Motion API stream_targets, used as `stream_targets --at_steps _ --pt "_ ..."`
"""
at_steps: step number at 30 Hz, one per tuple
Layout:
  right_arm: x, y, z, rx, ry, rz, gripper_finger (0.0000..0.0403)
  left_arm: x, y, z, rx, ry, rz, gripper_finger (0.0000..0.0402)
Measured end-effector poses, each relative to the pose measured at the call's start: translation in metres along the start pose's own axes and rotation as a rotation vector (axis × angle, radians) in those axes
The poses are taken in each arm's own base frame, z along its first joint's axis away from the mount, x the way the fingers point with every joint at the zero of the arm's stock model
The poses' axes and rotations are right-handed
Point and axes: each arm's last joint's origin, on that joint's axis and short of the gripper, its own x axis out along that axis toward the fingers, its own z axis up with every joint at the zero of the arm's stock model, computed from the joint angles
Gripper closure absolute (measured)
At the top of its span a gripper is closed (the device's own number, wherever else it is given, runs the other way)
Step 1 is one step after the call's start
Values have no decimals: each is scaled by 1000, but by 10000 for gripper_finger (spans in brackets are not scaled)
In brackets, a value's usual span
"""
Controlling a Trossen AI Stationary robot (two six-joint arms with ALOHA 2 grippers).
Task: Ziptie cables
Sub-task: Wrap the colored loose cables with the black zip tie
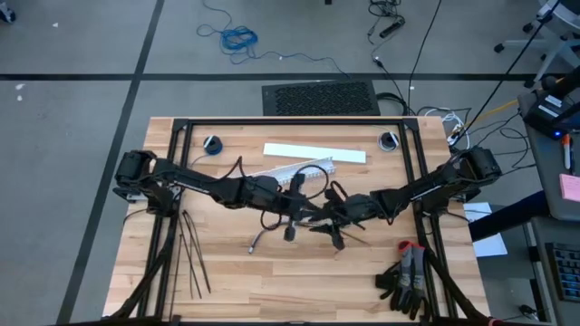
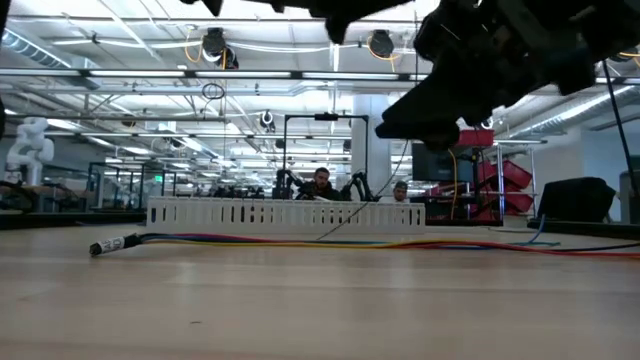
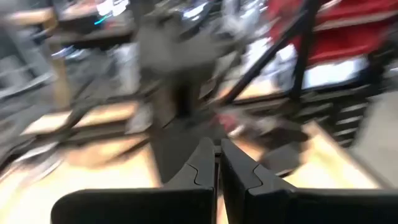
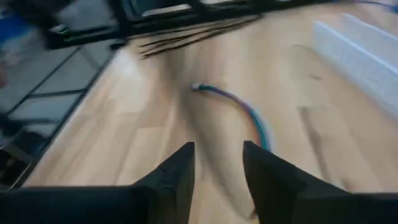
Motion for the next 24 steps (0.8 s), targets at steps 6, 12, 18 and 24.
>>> stream_targets --at_steps 6,12,18,24 --pt "-18 26 6 -38 -94 -173 251 -2 -7 -11 -17 146 240 394" --pt "-44 41 4 -95 -147 -486 251 -6 -8 -10 -64 158 374 394" --pt "-51 39 -6 -215 -123 -723 251 -6 -6 -10 -91 154 430 394" --pt "-47 38 1 -212 -164 -731 252 -6 -4 -7 -111 117 463 394"
